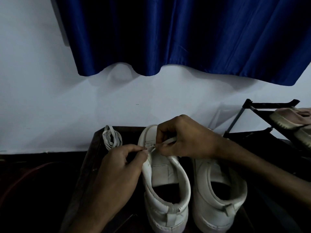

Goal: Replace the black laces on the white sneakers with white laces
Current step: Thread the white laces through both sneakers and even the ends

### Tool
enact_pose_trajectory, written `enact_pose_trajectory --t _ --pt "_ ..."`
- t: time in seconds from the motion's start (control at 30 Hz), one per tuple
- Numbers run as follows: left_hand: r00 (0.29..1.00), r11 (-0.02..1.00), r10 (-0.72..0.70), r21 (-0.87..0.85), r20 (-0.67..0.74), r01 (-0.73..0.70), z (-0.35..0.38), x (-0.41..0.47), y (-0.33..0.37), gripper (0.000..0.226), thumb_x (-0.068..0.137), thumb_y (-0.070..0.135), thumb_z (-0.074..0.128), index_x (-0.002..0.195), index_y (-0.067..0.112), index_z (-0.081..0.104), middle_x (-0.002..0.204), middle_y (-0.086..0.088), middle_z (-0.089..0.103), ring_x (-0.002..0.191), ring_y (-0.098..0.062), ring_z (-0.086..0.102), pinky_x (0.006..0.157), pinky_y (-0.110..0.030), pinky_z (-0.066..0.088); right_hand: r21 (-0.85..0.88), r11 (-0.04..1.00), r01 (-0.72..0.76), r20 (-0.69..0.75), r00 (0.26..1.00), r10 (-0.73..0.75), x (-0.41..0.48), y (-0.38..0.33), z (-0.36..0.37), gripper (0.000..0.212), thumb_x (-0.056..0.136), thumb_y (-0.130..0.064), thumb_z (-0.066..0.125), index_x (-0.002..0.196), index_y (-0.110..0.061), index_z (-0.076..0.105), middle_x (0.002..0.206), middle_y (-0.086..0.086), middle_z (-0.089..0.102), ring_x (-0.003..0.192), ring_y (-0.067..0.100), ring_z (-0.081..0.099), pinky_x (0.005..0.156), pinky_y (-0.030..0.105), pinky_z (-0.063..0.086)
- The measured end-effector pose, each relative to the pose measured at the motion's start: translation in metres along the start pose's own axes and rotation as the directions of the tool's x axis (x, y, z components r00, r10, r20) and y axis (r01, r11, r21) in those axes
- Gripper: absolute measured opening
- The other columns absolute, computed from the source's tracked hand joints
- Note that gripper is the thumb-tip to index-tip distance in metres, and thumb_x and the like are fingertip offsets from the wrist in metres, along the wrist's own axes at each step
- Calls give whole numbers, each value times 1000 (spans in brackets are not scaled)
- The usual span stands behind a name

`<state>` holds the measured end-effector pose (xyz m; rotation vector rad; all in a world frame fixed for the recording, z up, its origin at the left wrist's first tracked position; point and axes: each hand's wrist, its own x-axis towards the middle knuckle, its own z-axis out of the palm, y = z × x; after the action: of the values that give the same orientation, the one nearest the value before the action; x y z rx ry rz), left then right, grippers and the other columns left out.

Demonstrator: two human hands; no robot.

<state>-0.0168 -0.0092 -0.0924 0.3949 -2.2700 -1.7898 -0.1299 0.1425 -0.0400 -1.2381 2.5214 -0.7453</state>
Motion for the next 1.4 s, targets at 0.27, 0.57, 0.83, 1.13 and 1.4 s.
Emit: enact_pose_trajectory --t 0.27,0.57,0.83,1.13,1.4 --pt "999 998 26 59 -20 -25 1 1 -3 14 89 21 64 89 30 75 81 24 72 80 9 65 71 -15 47 -64 994 -90 14 996 91 -3 -6 4 5 77 -26 71 82 -28 72 75 -13 68 68 -1 59 69 30 52" --pt "995 999 47 -16 88 -46 -2 8 -7 19 92 12 63 84 27 73 87 6 74 87 -8 70 81 -35 56 -202 978 -47 -25 999 43 -5 -9 5 13 85 -37 69 94 -28 73 88 -14 68 80 2 59 75 33 52" --pt "982 811 -186 -559 29 170 0 4 -4 17 99 8 47 89 9 61 83 -3 74 71 -12 70 50 -29 56 -109 952 -285 -126 954 271 -47 -13 -11 53 69 -59 75 105 -33 45 105 -16 50 100 5 43 86 30 45" --pt "980 645 -187 -745 63 171 4 12 -4 10 89 16 49 85 10 56 78 -12 72 69 -22 72 53 -30 58 -98 942 -320 -296 913 280 -72 -18 19 47 69 -80 54 78 -34 53 66 -20 57 69 -4 52 88 33 38" --pt "986 673 -158 -736 -57 65 16 13 5 14 98 9 45 89 6 55 68 -13 64 66 -27 70 60 -33 60 -198 968 -155 -307 947 89 -71 -14 27 54 79 -60 47 132 -60 34 95 -28 45 90 -2 49 86 37 44"
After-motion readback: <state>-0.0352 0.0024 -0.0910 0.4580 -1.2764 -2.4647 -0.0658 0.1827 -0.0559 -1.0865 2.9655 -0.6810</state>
